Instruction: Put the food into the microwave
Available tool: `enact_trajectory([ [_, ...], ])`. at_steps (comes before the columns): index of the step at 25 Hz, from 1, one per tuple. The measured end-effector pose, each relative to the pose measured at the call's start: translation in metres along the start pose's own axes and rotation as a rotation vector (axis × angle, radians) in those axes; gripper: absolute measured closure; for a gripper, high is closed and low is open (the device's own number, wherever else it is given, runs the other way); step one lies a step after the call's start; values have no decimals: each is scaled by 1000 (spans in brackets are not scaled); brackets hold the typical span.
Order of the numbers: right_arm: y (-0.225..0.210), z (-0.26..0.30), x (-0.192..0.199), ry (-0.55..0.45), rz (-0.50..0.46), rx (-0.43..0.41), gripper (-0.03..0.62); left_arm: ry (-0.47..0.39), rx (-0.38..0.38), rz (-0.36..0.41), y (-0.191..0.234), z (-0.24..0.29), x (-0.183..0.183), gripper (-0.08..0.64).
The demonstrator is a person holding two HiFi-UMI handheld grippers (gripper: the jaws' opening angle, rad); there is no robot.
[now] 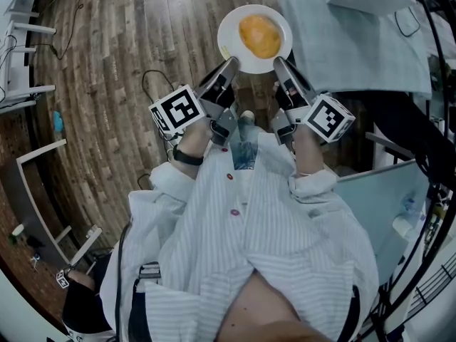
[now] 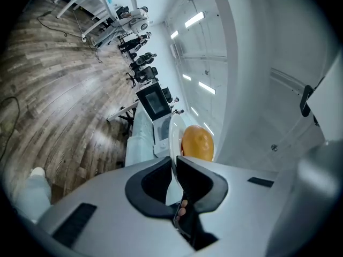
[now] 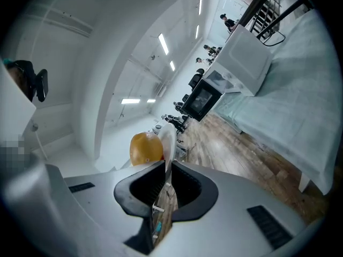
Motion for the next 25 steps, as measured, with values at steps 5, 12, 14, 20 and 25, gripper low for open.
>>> enact_trajectory([
  [5, -9, 10, 2, 16, 8, -22, 541, -22, -14, 1, 11, 2, -1, 532],
  [12, -14, 89, -16, 29, 16, -16, 541, -20, -14, -11, 39, 37, -71, 532],
  [14, -16, 109, -23, 26, 23, -9, 541, -8, -15, -6, 44, 49, -91, 532],
  [20, -28, 169, -45, 9, 44, 35, 541, 21, -1, 9, 63, 91, -153, 532],
  [25, -28, 214, -59, -16, 28, 40, 541, 35, 34, 11, 78, 117, -194, 532],
])
Point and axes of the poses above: the fingertips, and each gripper's own axes: z forward along the fingers, y to its left, x out of its underside, the point moved 9 cm from there along -z, backward along the fingers, and after that the axes turned 3 degrees about -y, right-handed, at the moved point
